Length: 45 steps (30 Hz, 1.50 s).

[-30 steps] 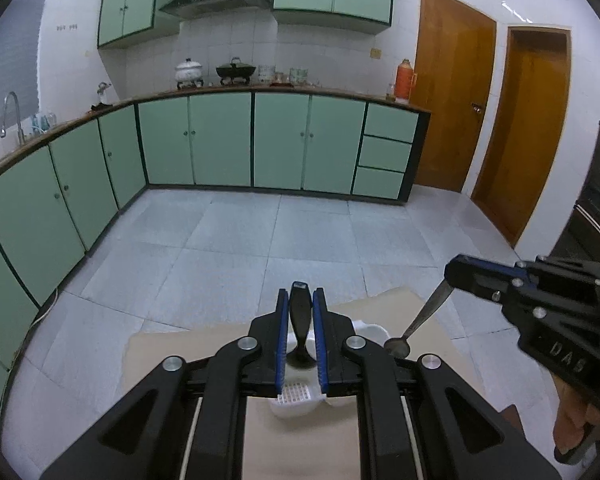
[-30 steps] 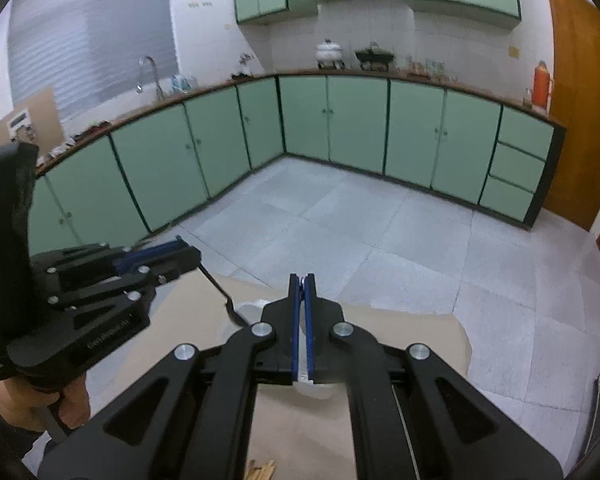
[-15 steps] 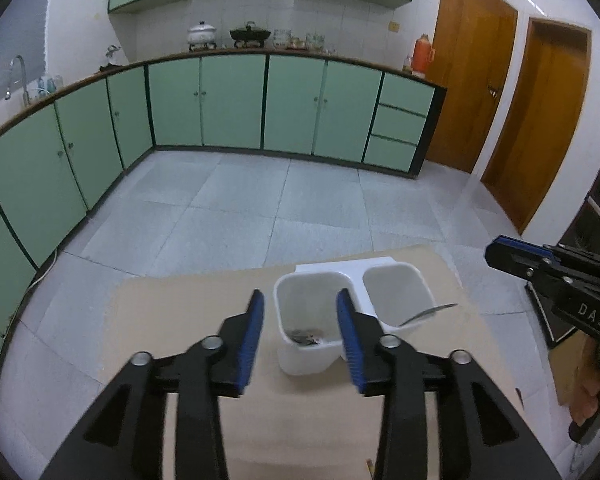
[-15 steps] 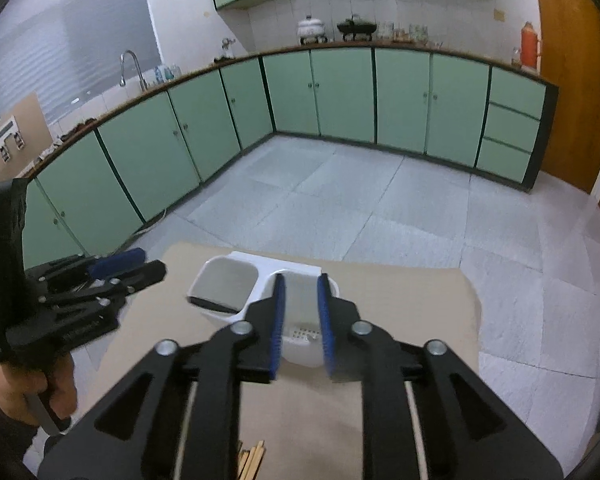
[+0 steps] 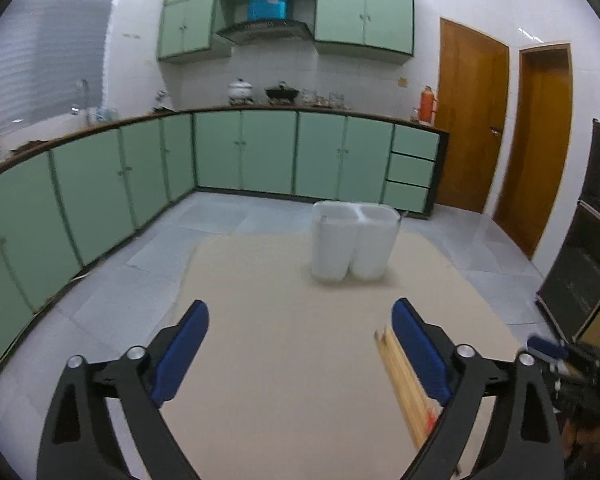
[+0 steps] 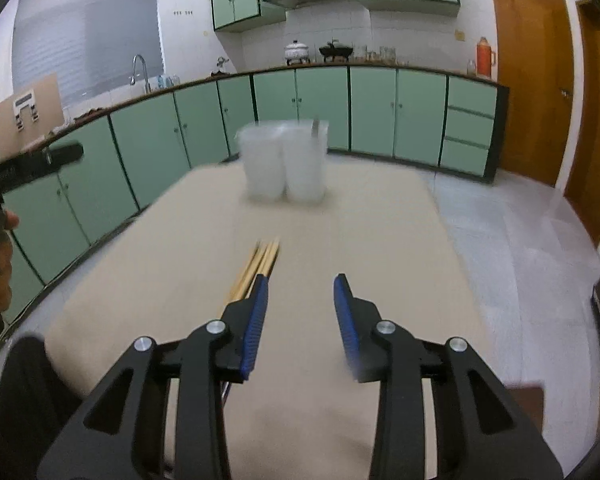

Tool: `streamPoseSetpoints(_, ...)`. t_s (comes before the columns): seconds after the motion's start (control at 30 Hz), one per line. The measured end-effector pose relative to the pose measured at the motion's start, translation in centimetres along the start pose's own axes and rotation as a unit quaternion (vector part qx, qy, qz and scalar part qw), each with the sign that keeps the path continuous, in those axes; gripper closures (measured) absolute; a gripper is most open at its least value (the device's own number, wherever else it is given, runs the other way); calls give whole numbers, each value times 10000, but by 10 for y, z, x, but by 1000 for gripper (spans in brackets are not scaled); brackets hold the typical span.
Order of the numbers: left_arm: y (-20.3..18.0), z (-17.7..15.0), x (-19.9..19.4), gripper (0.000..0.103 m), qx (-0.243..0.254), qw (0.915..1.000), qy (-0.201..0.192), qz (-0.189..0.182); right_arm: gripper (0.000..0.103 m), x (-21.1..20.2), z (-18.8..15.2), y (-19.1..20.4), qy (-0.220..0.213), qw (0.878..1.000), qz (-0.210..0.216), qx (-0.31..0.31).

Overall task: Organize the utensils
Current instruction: 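Grasp a black chopstick with the right tool while the left tool grasps a wooden chopstick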

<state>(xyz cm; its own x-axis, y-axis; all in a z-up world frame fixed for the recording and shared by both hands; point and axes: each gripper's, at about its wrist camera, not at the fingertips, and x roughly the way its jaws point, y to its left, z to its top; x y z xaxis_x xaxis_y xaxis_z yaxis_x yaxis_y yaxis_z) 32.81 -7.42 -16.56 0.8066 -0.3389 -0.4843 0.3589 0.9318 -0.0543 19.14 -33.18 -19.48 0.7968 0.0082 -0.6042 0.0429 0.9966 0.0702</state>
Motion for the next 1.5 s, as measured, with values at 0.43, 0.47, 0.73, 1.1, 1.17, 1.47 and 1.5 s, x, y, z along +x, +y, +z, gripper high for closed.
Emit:
streamPoseSetpoints(0.43, -16, -108, -24, 6, -293, 9990, 339, 41, 70, 15, -85, 61, 617, 9957, 351, -594)
streamPoseSetpoints(0.47, -17, -110, -23, 6, -297, 9989, 357, 65, 72, 19, -86, 60, 676, 9954, 350, -580)
streamPoseSetpoints(0.73, -29, -130, -10, 8, -196, 9973, 691, -147, 93, 29, -89, 51, 802, 9953, 241, -484)
streamPoseSetpoints(1.1, -80, -163, 23, 23, 733, 9867, 1377, -467, 97, 29, -84, 11, 735, 9973, -46, -29)
streamPoseSetpoints(1.17, -88, -165, 26, 23, 861, 9848, 1414, -524, 97, 29, -84, 8, 731, 9973, -52, 17)
streamPoseSetpoints(1.47, -99, -167, 40, 25, 1004, 9815, 1540, -535, 97, 33, -82, 7, 766, 9970, 39, 64)
streamPoseSetpoints(1.5, -100, -167, 41, 25, 1000, 9817, 1534, -529, 97, 33, -82, 6, 768, 9970, 44, 76)
